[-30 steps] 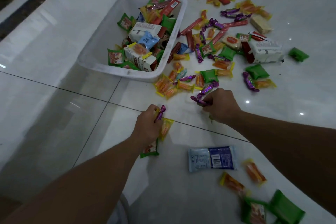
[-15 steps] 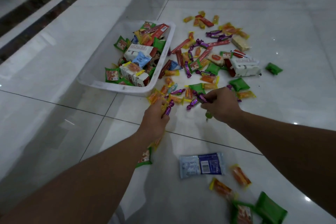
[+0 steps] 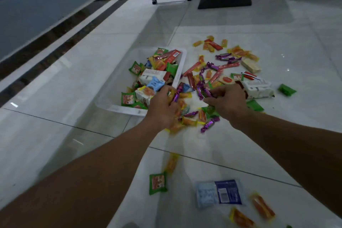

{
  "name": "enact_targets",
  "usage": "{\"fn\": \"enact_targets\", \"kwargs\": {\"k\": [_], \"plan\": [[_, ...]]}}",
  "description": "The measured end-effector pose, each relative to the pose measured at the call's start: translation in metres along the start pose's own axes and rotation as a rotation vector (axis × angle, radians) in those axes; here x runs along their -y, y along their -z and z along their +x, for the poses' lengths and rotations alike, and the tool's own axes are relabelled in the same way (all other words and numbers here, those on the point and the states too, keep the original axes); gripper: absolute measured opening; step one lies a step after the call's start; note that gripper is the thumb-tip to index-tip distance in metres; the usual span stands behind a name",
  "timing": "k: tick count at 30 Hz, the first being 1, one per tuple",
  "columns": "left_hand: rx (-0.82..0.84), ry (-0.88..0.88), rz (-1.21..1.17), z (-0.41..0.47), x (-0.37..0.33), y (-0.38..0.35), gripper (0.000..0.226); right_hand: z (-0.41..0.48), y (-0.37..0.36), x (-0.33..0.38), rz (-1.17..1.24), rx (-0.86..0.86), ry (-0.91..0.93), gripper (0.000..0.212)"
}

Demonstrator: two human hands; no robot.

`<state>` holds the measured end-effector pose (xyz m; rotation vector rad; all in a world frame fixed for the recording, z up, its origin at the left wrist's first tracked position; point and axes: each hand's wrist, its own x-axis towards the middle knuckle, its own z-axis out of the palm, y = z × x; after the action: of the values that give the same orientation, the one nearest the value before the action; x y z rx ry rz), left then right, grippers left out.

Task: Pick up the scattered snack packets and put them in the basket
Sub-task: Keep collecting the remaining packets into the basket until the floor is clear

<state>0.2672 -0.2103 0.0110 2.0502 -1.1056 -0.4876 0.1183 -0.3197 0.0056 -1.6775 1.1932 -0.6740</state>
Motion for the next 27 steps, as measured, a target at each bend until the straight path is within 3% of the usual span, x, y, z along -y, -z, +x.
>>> {"fn": "enact_targets", "kwargs": {"k": [7,18,27], "plan": [[-0.136,0.064,-0.031,0.029,0.026,0.050,0.027,0.018,-0.063,0.053,0.019,0.032,0.121,0.022],[-0.329,0.312,0.012,0.087,0.106,0.099,0.019,0.064,-0.151,0.086,0.034,0.160,0.073,0.023],[-0.328,0.404,-0.062,0.121,0.126,0.099,0.024,0.102,-0.188,0.097,0.010,0.176,0.032,0.030]]}}
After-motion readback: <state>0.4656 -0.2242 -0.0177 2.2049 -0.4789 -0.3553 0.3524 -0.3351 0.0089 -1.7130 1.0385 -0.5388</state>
